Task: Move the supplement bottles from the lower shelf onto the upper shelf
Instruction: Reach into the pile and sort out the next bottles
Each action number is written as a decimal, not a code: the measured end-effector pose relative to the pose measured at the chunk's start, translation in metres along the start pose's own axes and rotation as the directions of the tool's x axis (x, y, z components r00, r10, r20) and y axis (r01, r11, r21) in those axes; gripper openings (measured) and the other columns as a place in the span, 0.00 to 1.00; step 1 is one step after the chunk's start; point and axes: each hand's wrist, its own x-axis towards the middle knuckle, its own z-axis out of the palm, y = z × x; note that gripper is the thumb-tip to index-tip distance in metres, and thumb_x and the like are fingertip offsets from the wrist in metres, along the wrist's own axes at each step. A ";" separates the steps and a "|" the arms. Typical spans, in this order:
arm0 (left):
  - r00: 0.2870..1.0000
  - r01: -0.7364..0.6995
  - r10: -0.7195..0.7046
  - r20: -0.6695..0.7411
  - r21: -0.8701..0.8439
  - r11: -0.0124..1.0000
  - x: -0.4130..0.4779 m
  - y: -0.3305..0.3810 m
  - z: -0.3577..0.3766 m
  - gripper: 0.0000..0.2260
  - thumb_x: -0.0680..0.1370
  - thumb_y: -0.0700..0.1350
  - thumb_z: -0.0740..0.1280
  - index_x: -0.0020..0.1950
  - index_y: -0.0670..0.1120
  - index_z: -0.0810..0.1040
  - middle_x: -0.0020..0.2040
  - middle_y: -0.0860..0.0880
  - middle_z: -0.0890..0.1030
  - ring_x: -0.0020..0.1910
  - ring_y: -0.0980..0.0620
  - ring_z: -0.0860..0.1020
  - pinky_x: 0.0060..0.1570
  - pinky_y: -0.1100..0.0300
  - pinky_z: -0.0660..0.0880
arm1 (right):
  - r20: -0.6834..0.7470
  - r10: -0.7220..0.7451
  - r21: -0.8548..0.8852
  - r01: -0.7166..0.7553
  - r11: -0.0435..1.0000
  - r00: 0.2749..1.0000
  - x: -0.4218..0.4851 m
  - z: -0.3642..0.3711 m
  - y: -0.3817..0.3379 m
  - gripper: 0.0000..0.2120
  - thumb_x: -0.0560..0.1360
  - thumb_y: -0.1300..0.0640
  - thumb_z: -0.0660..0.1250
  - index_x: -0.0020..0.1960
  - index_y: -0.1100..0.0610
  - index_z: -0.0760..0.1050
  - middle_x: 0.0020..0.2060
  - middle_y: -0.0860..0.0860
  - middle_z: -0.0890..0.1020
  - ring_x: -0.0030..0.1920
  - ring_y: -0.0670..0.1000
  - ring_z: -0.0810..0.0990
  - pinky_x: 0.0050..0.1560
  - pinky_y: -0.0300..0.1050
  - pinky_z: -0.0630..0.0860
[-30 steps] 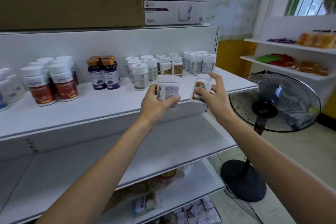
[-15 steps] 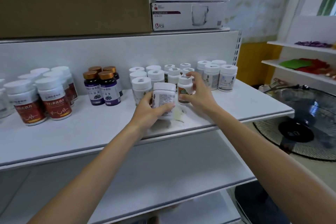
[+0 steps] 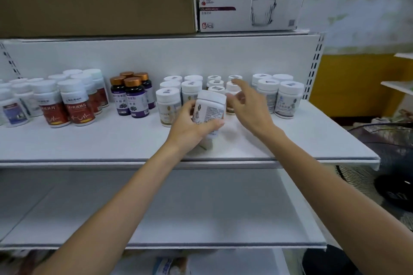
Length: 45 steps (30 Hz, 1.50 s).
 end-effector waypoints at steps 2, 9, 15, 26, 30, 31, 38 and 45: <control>0.998 -0.024 0.027 -0.065 0.040 0.999 0.000 0.006 0.019 0.26 0.66 0.43 0.77 0.57 0.49 0.67 0.46 0.58 0.76 0.45 0.61 0.76 0.48 0.63 0.75 | 0.055 0.084 0.179 -0.092 0.980 0.995 -0.009 -0.020 -0.004 0.12 0.80 0.51 0.59 0.60 0.53 0.73 0.43 0.48 0.79 0.43 0.46 0.78 0.42 0.38 0.74; 0.981 -0.174 0.187 -0.045 0.205 0.963 -0.003 0.020 0.109 0.31 0.63 0.49 0.79 0.56 0.51 0.61 0.51 0.52 0.76 0.48 0.54 0.77 0.46 0.60 0.74 | 0.270 0.226 0.594 -0.346 0.726 0.936 -0.034 -0.087 0.010 0.11 0.77 0.44 0.61 0.48 0.50 0.77 0.42 0.48 0.82 0.43 0.47 0.81 0.42 0.43 0.78; 0.948 -0.229 0.121 0.294 0.369 0.900 -0.003 0.013 0.140 0.36 0.63 0.55 0.75 0.66 0.51 0.62 0.63 0.48 0.72 0.61 0.51 0.71 0.60 0.53 0.71 | 0.197 0.126 0.244 -0.173 0.954 0.972 -0.037 -0.124 0.055 0.23 0.65 0.52 0.77 0.58 0.49 0.75 0.52 0.49 0.80 0.51 0.48 0.80 0.52 0.46 0.79; 0.947 -0.313 0.116 0.300 0.776 0.547 -0.016 0.009 0.149 0.20 0.75 0.57 0.61 0.62 0.47 0.73 0.59 0.47 0.73 0.59 0.48 0.68 0.57 0.54 0.64 | 0.110 0.149 0.145 -0.164 0.976 0.983 -0.023 -0.120 0.079 0.33 0.68 0.58 0.76 0.69 0.53 0.66 0.54 0.47 0.72 0.51 0.46 0.72 0.42 0.30 0.69; 0.947 -0.317 0.138 0.291 0.766 0.560 -0.019 0.011 0.148 0.19 0.75 0.56 0.61 0.62 0.49 0.74 0.60 0.48 0.74 0.59 0.49 0.69 0.57 0.55 0.65 | 0.043 0.148 0.142 -0.152 0.978 0.988 -0.019 -0.105 0.084 0.30 0.69 0.60 0.75 0.67 0.55 0.66 0.56 0.49 0.77 0.52 0.46 0.74 0.42 0.28 0.68; 0.946 -0.321 0.142 0.293 0.767 0.556 -0.019 0.011 0.148 0.19 0.76 0.56 0.61 0.62 0.49 0.74 0.60 0.48 0.74 0.59 0.48 0.69 0.57 0.55 0.65 | 0.019 0.143 0.128 -0.145 0.981 0.990 -0.018 -0.101 0.084 0.30 0.69 0.60 0.74 0.66 0.55 0.66 0.56 0.51 0.77 0.53 0.47 0.74 0.45 0.30 0.69; 0.919 -0.371 0.168 0.358 0.633 0.679 -0.032 0.013 0.123 0.12 0.76 0.48 0.62 0.56 0.47 0.79 0.57 0.47 0.78 0.56 0.48 0.72 0.56 0.56 0.69 | -0.124 0.143 -0.113 -0.158 0.981 0.982 -0.030 -0.084 0.072 0.40 0.68 0.51 0.75 0.73 0.54 0.58 0.65 0.58 0.66 0.65 0.55 0.64 0.58 0.41 0.62; 0.974 -0.152 0.221 -0.049 0.583 0.798 -0.059 0.006 -0.012 0.10 0.73 0.42 0.67 0.54 0.47 0.81 0.49 0.50 0.81 0.42 0.53 0.77 0.47 0.61 0.72 | -0.208 -0.030 -0.204 -0.013 0.979 0.978 -0.055 -0.034 -0.014 0.32 0.72 0.53 0.70 0.72 0.56 0.62 0.70 0.58 0.63 0.69 0.57 0.62 0.63 0.47 0.66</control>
